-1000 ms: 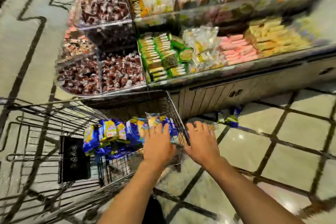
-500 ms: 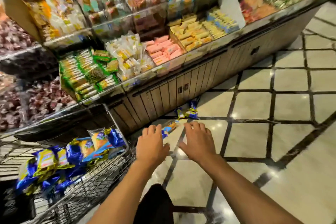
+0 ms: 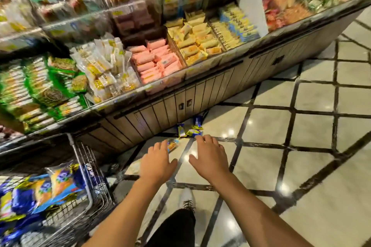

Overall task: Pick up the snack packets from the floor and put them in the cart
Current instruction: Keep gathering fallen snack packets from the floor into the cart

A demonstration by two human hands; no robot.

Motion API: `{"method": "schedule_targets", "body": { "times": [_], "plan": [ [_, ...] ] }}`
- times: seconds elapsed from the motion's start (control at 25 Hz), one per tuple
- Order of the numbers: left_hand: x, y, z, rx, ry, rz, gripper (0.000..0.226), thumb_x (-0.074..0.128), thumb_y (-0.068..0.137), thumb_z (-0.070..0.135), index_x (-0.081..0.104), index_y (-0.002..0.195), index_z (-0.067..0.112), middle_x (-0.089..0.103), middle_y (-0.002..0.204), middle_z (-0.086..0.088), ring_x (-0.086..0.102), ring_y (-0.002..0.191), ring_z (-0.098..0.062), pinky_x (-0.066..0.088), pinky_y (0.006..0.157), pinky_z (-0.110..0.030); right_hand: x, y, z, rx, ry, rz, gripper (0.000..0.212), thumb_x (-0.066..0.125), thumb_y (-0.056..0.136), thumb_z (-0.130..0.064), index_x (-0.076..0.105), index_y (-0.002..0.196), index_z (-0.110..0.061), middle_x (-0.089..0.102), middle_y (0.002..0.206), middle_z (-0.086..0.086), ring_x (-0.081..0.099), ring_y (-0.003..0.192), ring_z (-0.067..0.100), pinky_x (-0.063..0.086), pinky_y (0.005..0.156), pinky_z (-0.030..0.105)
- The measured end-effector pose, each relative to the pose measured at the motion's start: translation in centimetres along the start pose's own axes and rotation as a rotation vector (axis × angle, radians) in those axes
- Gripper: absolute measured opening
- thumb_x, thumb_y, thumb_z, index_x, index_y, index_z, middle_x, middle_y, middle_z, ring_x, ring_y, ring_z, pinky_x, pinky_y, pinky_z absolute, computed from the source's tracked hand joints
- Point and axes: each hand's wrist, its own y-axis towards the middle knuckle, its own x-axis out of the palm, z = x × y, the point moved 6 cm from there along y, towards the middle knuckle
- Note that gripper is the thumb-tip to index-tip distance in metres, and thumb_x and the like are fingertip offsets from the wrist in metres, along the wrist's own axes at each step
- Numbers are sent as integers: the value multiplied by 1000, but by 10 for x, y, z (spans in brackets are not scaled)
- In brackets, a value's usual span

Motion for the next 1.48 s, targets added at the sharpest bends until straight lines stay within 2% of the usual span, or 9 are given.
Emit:
{"method": "schedule_targets", "body": {
  "times": [0.28,0.48,0.8,0.96,1.12,1.28,1.48],
  "plan": [
    [-31,76,53,-54,-13,54,69,57,91,46,30,149,19,44,142,-4,45,129,-28,44,99,-42,-40,86,54,-14,-7,-35,52,57,89,-43,43,134,-23,48,133,3,44,122,25,43,96,39],
    [-16,120,105,-202,-66,7,63,55,90,46,35,143,20,46,139,-5,46,126,-30,44,99,-44,-54,155,98,-133,-25,-85,55,56,89,-44,41,137,-22,48,134,5,43,122,25,42,95,36],
    [-6,169,194,-410,-201,38,62,56,90,46,37,142,18,47,139,-6,48,124,-30,46,96,-43,-75,245,152,-329,-63,-236,50,57,89,-45,46,131,-21,49,131,5,43,121,26,41,92,37],
    [10,198,194,-488,-260,10,54,56,88,47,43,132,18,50,134,-7,48,122,-29,46,94,-42,-68,283,157,-366,-81,-285,50,55,90,-47,46,132,-22,48,131,4,43,122,25,42,93,37],
    [33,249,169,-559,-241,-1,70,53,91,51,31,147,16,43,147,-7,42,132,-29,41,105,-44,-34,334,147,-372,-95,-302,49,55,90,-45,47,133,-23,50,130,3,44,121,24,40,96,37],
    [56,287,149,-598,-231,26,70,52,91,51,28,149,20,45,146,-7,43,131,-28,40,105,-44,3,378,152,-389,-86,-314,49,56,88,-47,49,132,-27,50,129,0,44,121,23,37,98,37],
    [113,325,140,-664,-166,-18,79,50,92,54,13,155,23,28,157,-4,29,141,-29,30,112,-45,75,431,189,-478,-229,-409,51,54,88,-51,47,131,-26,47,131,1,41,124,24,35,101,41]
  ]
}}
